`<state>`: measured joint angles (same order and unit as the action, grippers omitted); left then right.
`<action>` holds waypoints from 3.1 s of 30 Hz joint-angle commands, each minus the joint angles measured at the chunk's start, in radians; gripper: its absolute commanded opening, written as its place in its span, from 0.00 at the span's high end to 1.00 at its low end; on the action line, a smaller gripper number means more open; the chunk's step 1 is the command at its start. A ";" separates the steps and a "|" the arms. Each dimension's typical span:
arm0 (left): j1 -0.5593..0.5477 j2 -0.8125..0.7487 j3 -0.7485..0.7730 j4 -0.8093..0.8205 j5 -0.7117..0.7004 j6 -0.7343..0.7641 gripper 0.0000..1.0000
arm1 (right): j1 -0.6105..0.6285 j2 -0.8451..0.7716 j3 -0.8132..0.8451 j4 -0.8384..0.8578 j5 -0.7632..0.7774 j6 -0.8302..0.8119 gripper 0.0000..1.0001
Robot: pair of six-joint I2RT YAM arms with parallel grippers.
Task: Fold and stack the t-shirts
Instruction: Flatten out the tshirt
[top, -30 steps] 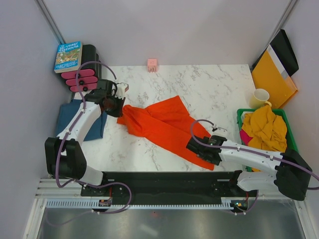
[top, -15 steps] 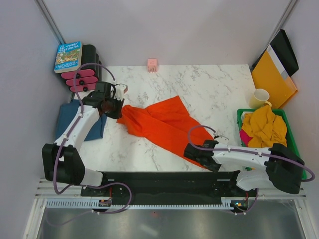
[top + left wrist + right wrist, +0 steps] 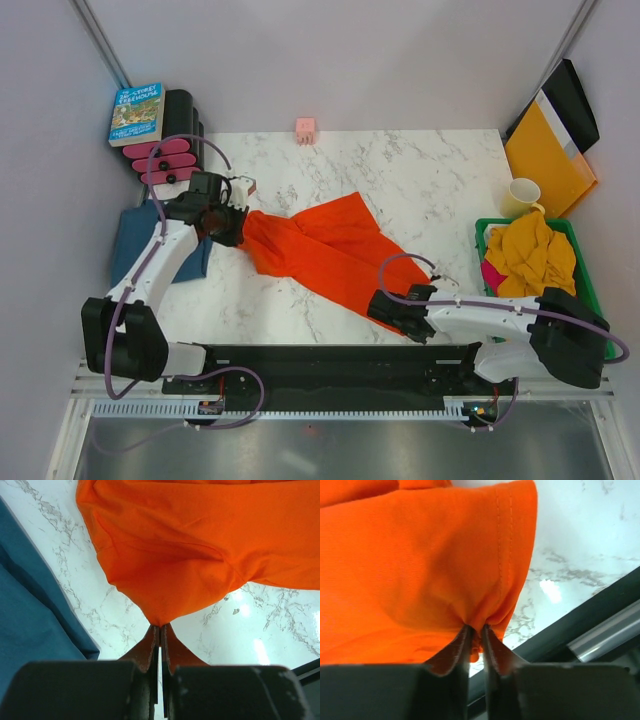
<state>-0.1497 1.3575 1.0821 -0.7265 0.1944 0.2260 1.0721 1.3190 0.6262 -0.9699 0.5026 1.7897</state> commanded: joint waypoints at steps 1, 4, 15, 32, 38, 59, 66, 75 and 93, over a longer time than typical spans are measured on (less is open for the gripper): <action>0.006 -0.052 -0.001 0.018 0.017 0.038 0.98 | 0.026 0.054 -0.048 0.071 -0.101 0.036 0.84; 0.006 -0.063 -0.004 0.016 0.014 0.039 0.98 | 0.057 0.089 0.019 0.010 -0.052 0.030 0.99; 0.061 -0.152 0.192 -0.043 0.060 -0.014 0.98 | 0.117 0.157 0.834 -0.398 0.500 -0.241 1.00; 0.409 -0.081 0.838 -0.221 0.183 -0.085 0.98 | -0.478 0.068 1.445 -0.130 0.421 -1.332 1.00; 0.409 -0.153 0.933 -0.234 0.151 -0.097 0.98 | -0.478 0.026 1.516 -0.010 0.315 -1.447 1.00; 0.409 -0.279 0.702 -0.243 0.267 -0.195 0.98 | -0.477 -0.328 0.855 0.129 0.107 -1.296 1.00; 0.406 -0.258 0.375 -0.159 0.177 -0.083 0.98 | -0.477 -0.258 0.607 0.236 0.013 -1.178 1.00; 0.406 0.096 0.955 -0.192 0.175 -0.131 0.98 | -0.560 0.123 1.251 0.224 0.059 -1.340 1.00; 0.410 -0.285 0.532 -0.120 0.155 -0.010 0.98 | -0.540 -0.262 0.805 0.194 0.043 -1.231 1.00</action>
<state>0.2520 1.2224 1.7378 -0.9245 0.3725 0.1417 0.5182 1.1782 1.5707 -0.7853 0.5278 0.5125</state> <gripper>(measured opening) 0.029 0.010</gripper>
